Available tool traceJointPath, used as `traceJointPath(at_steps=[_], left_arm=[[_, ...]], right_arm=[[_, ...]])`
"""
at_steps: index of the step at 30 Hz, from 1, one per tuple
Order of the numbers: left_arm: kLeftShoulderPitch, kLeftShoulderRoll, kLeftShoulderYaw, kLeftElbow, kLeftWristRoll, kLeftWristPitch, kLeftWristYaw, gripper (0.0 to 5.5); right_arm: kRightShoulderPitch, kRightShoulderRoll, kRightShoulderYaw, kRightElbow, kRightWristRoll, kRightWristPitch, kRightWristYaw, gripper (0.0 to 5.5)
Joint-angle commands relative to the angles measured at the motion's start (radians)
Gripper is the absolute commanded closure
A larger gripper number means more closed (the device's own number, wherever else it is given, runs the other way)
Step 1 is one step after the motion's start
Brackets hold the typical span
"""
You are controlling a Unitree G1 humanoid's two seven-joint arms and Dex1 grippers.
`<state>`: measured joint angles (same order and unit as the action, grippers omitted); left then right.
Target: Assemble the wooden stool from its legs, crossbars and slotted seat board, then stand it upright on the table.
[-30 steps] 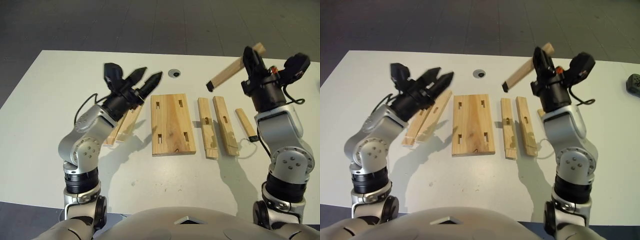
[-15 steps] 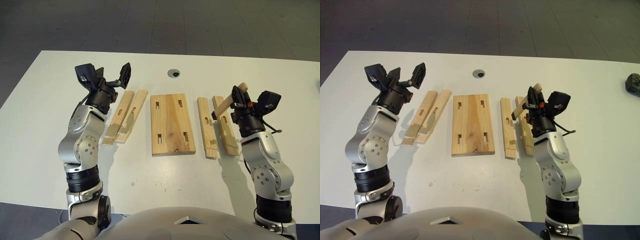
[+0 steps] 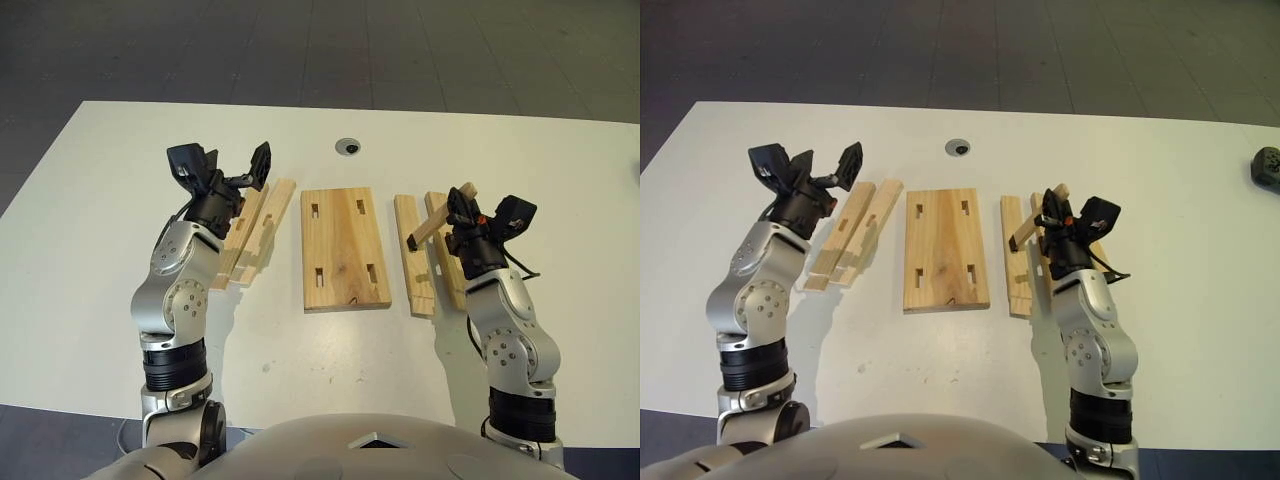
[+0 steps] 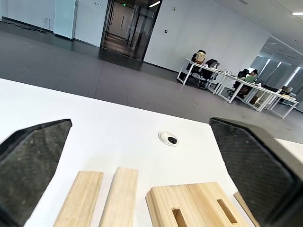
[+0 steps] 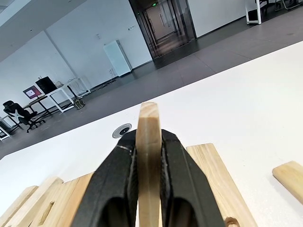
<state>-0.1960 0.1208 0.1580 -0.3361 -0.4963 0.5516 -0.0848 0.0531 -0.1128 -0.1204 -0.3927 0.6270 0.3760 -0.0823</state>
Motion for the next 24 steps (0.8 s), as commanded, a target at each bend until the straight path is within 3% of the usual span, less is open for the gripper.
traceJointPath(at_steps=[1, 24], left_arm=[[0.012, -0.006, -0.016, -0.005, 0.008, -0.001, -0.007, 0.10], [0.034, -0.018, -0.061, -0.005, 0.019, -0.003, -0.025, 0.10]], right_arm=[[0.003, 0.022, -0.016, 0.022, -0.032, -0.007, -0.002, 5.08], [-0.053, 0.000, -0.004, 0.097, -0.219, -0.056, 0.120, 5.08]])
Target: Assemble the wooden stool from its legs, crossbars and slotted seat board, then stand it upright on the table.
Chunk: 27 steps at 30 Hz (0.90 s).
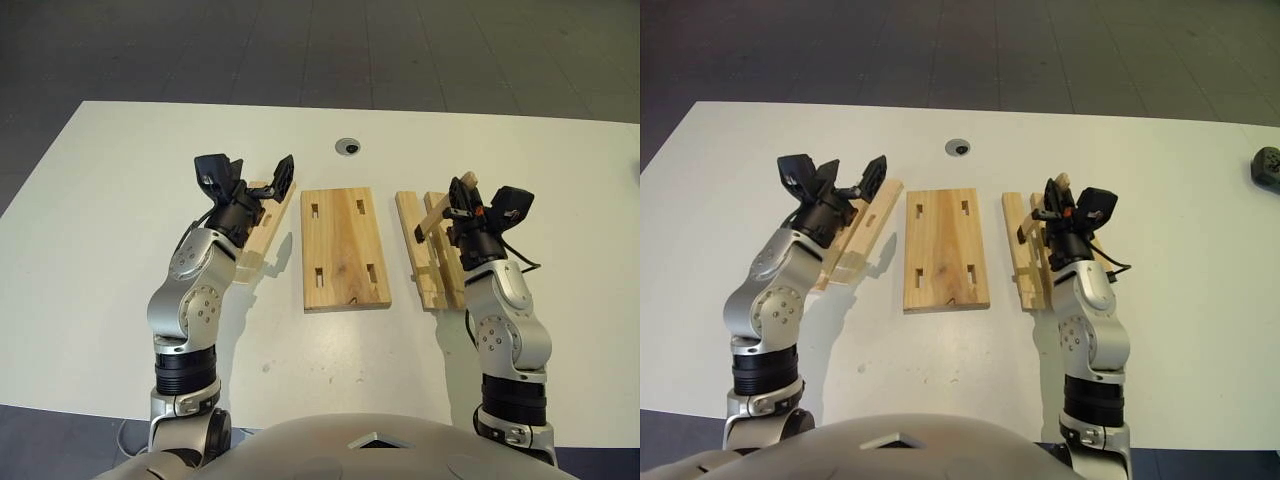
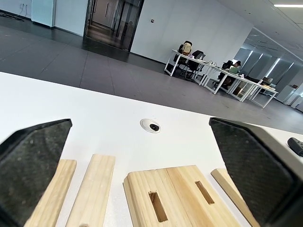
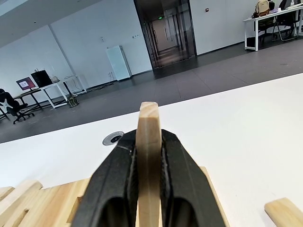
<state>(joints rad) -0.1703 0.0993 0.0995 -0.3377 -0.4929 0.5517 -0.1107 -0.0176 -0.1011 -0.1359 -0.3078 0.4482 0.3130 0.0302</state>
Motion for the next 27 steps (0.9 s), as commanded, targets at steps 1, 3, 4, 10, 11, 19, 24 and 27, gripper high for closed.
traceJointPath(at_steps=[1, 3, 4, 10, 11, 19, 24, 27], left_arm=[[0.010, 0.003, -0.003, -0.005, 0.017, -0.003, 0.002, 0.10], [0.015, 0.004, -0.006, -0.004, 0.022, -0.005, 0.002, 0.10], [0.017, 0.005, -0.006, -0.003, 0.023, -0.005, 0.001, 0.10], [0.018, 0.000, -0.015, 0.001, 0.044, -0.011, -0.004, 0.10], [0.017, 0.000, -0.020, -0.001, 0.049, -0.013, -0.005, 0.10], [0.044, 0.002, -0.010, -0.025, 0.054, -0.017, 0.002, 0.10], [0.049, 0.005, -0.015, -0.029, 0.057, -0.014, -0.004, 0.10], [0.049, 0.009, -0.012, -0.028, 0.057, -0.009, -0.009, 0.10]], right_arm=[[0.033, -0.018, 0.019, 0.014, -0.057, 0.018, 0.007, 5.08], [0.063, -0.025, 0.031, 0.009, -0.088, 0.031, 0.006, 5.08], [0.074, -0.028, 0.034, 0.003, -0.097, 0.038, 0.005, 5.08], [0.098, -0.025, 0.017, -0.013, -0.127, 0.028, -0.008, 5.08], [0.109, -0.028, 0.017, -0.013, -0.134, 0.010, -0.001, 5.08], [0.279, -0.073, 0.032, 0.037, -0.248, -0.188, 0.081, 5.08], [0.308, -0.042, 0.000, 0.107, -0.208, -0.248, 0.098, 5.08], [0.332, -0.029, -0.022, 0.147, -0.185, -0.278, 0.109, 5.08]])
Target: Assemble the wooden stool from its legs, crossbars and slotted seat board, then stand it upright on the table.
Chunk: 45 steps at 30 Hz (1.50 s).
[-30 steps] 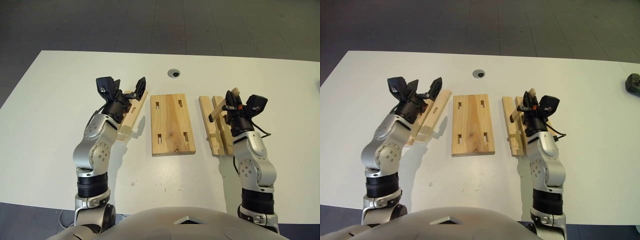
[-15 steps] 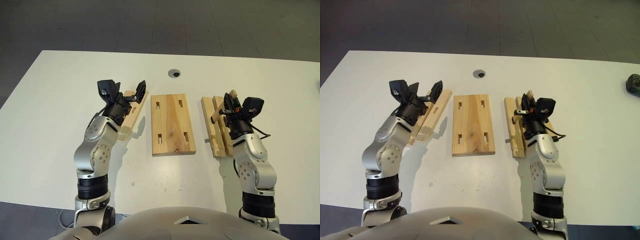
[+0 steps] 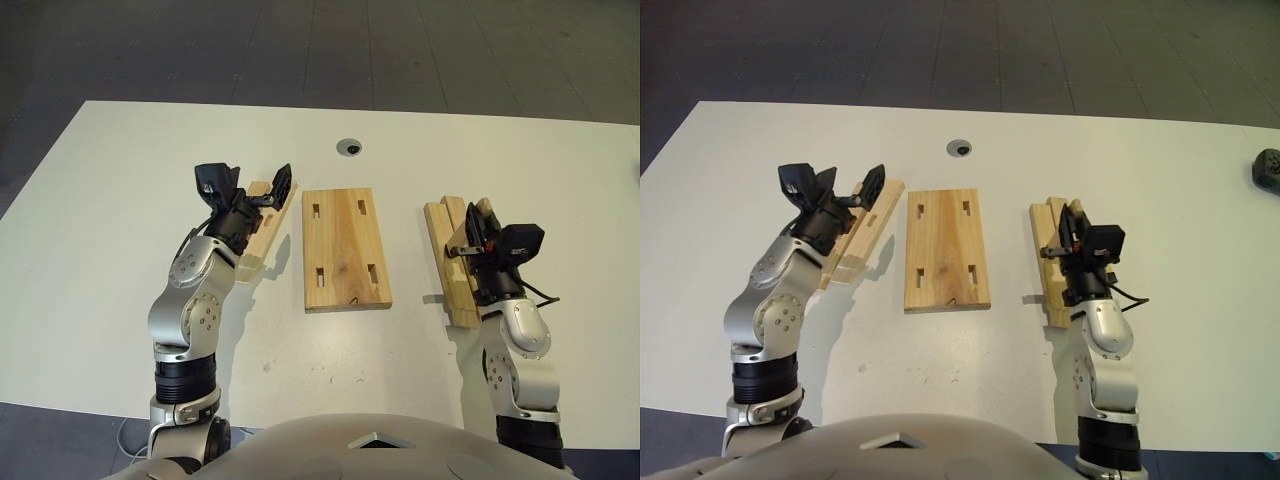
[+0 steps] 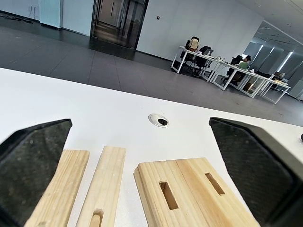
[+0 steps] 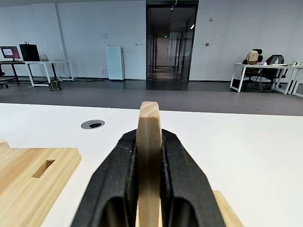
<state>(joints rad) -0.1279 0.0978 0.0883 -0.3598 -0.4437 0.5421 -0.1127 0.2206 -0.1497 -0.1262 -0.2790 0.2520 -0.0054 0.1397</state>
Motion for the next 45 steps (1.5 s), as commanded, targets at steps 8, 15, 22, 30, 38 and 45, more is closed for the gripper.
traceJointPath(at_steps=[8, 15, 22, 30, 38, 45], left_arm=[[0.000, 0.018, 0.004, 0.009, 0.018, 0.002, -0.019, 0.10], [0.005, 0.028, 0.008, 0.017, 0.034, -0.008, -0.030, 0.10], [-0.001, 0.041, 0.018, 0.073, 0.047, -0.037, -0.043, 0.10], [0.011, 0.033, 0.003, 0.099, 0.064, -0.069, -0.059, 0.10], [0.007, 0.027, 0.005, 0.095, 0.063, -0.067, -0.055, 0.10], [0.015, 0.010, 0.019, 0.061, 0.055, -0.067, -0.029, 0.10]], right_arm=[[0.120, 0.004, -0.029, 0.187, -0.029, -0.013, 0.010, 5.08], [0.063, 0.001, -0.042, 0.182, -0.028, -0.003, -0.018, 5.08], [-0.069, -0.009, -0.073, 0.105, 0.071, 0.106, -0.020, 4.11], [-0.230, -0.034, -0.099, -0.021, 0.182, 0.266, -0.022, 2.90], [-0.423, -0.067, -0.126, -0.145, 0.310, 0.449, -0.075, 1.58], [-0.529, -0.138, -0.136, -0.142, 0.311, 0.513, -0.065, 2.69]])
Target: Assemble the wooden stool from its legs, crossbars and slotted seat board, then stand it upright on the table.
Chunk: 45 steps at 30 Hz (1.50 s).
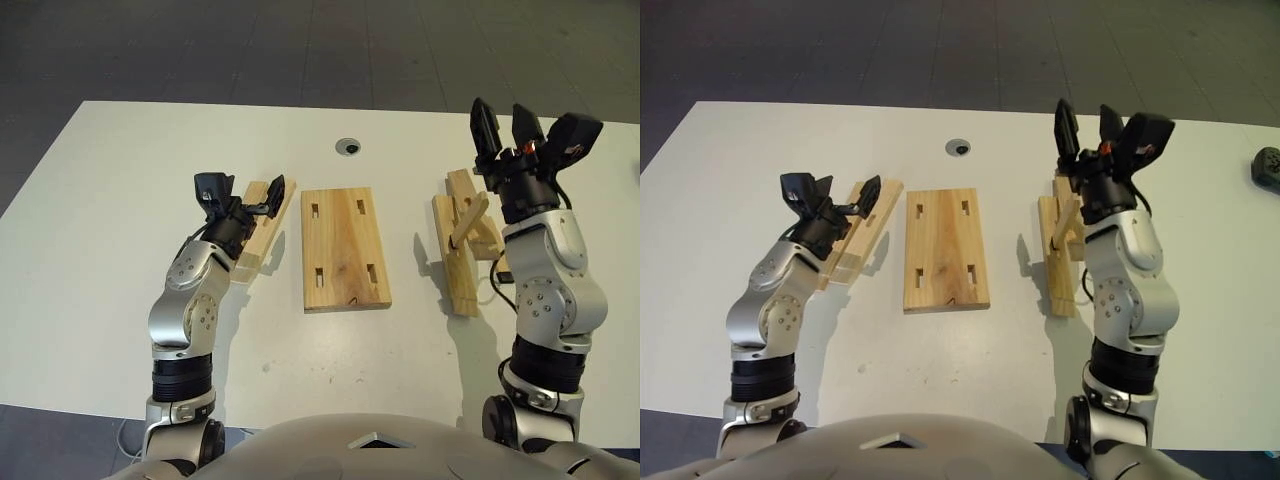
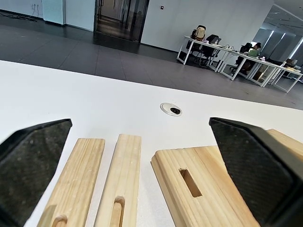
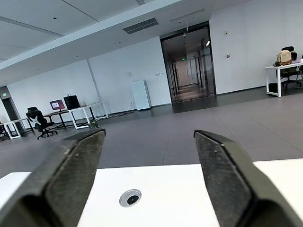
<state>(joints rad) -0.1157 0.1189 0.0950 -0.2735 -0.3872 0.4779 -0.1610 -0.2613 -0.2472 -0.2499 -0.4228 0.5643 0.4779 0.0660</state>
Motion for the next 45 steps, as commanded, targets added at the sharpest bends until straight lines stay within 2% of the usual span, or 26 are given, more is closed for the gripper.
traceJointPath(at_steps=[1, 5, 11, 18, 35, 45], left_arm=[[0.000, -0.013, 0.018, -0.033, -0.004, -0.003, 0.024, 0.10], [-0.001, -0.033, 0.027, -0.051, -0.004, -0.004, 0.048, 0.10], [0.035, -0.050, 0.017, -0.063, 0.004, -0.015, 0.058, 0.10], [0.032, -0.062, 0.014, -0.059, 0.003, -0.023, 0.053, 1.26], [0.014, -0.051, 0.015, -0.078, 0.012, -0.028, 0.064, 4.20], [0.019, -0.045, 0.023, -0.063, 0.018, -0.027, 0.072, 2.56]], right_arm=[[-0.054, -0.056, -0.011, 0.013, -0.011, 0.040, 0.014, 2.80], [-0.040, -0.102, -0.006, 0.073, -0.047, 0.065, 0.041, 3.42], [-0.026, -0.109, -0.002, 0.093, -0.064, 0.088, 0.061, 4.35], [-0.022, -0.105, 0.006, 0.102, -0.082, 0.094, 0.074, 5.49], [-0.002, -0.085, 0.011, 0.132, -0.098, 0.110, 0.096, 5.50], [-0.175, -0.099, -0.049, 0.092, -0.033, 0.150, 0.056, 5.50]])
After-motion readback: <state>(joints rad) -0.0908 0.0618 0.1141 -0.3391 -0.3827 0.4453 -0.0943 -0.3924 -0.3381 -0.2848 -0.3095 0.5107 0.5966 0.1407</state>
